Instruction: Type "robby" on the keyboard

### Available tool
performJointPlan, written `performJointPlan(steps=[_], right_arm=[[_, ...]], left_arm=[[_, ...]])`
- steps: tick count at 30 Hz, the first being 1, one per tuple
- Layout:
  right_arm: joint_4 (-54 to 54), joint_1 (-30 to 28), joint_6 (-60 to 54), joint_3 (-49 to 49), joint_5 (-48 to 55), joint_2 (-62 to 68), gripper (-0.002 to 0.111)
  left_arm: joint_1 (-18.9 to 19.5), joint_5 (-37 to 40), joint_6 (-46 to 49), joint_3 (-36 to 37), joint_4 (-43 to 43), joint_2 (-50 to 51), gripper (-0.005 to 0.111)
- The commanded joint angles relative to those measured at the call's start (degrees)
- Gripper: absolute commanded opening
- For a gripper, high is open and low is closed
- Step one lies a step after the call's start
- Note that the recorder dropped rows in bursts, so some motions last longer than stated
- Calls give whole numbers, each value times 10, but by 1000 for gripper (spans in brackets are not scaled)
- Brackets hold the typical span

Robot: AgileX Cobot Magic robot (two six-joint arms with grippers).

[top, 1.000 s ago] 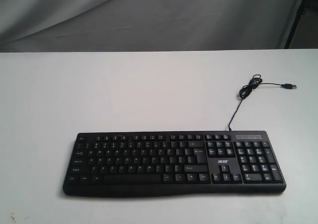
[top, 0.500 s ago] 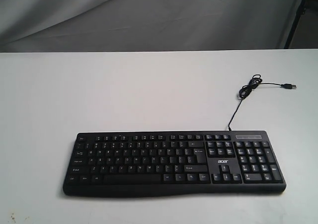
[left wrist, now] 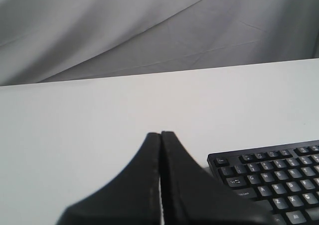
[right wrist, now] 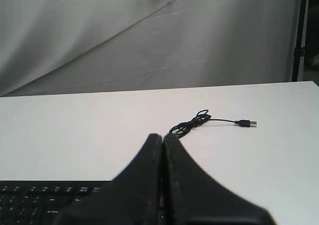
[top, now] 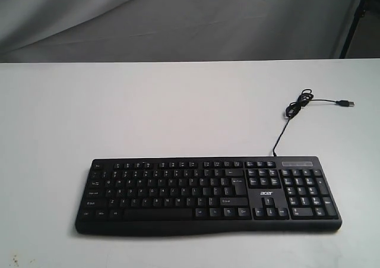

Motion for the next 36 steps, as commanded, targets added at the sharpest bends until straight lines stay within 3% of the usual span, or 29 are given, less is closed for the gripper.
performJointPlan(steps=[1,36], right_arm=[[-8,-4,1,2,2,1,0],[-8,-4,1,2,2,1,0]], left_arm=[[-4,-4,-2,2,3,-2,0],[-4,-4,-2,2,3,-2,0]])
